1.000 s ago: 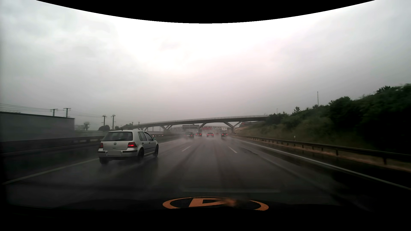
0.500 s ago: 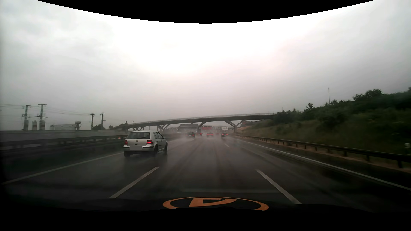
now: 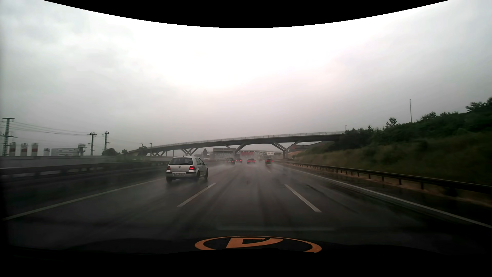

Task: Follow the waypoints while adhering to traffic rules and regulations

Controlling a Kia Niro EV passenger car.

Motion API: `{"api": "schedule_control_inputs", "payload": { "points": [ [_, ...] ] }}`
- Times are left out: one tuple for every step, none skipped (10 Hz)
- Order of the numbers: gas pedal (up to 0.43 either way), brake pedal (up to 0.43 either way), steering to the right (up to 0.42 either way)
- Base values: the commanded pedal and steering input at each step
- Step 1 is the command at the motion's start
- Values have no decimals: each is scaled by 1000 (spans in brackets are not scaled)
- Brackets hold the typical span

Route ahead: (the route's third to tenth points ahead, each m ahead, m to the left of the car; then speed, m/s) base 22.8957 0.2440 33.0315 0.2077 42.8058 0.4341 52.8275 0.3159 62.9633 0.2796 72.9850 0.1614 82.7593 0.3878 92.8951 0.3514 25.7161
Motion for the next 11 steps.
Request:
{"api": "schedule_control_inputs", "payload": {
  "points": [
    [248, 0, -2],
    [248, 0, -2],
    [248, 0, -2],
    [240, 0, -3],
    [240, 0, -2],
    [240, 0, -2],
    [240, 0, -2],
    [240, 0, -2],
    [240, 0, -2],
    [240, 0, -2],
    [240, 0, -2]
  ]
}}
